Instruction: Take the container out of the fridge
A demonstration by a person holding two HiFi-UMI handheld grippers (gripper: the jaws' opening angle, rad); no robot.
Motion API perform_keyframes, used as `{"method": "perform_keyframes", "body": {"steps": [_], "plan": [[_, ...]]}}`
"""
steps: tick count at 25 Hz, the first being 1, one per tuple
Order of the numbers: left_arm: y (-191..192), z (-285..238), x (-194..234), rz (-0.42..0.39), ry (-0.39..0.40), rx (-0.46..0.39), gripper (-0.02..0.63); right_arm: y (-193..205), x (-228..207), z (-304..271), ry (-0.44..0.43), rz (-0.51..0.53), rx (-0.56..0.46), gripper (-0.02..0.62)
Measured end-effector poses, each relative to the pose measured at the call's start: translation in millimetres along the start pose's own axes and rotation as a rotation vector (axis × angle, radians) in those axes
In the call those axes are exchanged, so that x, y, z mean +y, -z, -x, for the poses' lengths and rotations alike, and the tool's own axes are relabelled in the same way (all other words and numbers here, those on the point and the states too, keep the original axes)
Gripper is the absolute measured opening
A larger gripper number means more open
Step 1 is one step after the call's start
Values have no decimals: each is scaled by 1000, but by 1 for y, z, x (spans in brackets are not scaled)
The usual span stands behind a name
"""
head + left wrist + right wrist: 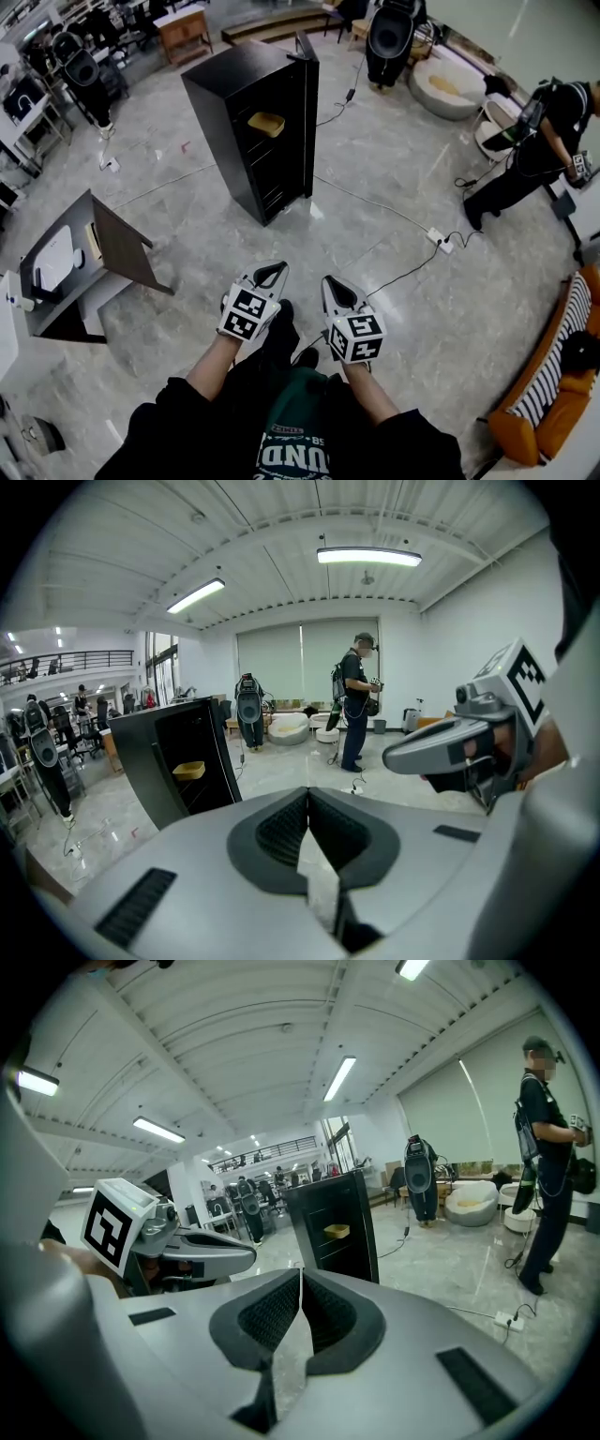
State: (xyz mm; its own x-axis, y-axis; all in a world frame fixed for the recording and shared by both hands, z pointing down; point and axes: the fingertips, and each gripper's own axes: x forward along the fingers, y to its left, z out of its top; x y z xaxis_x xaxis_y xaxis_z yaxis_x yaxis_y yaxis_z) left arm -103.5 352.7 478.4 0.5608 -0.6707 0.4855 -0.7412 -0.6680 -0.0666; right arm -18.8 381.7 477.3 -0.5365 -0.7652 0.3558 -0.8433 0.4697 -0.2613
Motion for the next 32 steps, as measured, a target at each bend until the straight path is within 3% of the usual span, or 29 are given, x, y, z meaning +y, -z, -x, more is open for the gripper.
{"method": "perform_keyframes", "body": {"steps": [20, 32], "plan": [[-41, -122, 92, -6, 92, 4, 14, -58, -78, -113, 67, -10, 15, 35], [-47, -151, 157, 1, 103, 8, 14, -84, -85, -179, 80, -5, 22, 35]]}}
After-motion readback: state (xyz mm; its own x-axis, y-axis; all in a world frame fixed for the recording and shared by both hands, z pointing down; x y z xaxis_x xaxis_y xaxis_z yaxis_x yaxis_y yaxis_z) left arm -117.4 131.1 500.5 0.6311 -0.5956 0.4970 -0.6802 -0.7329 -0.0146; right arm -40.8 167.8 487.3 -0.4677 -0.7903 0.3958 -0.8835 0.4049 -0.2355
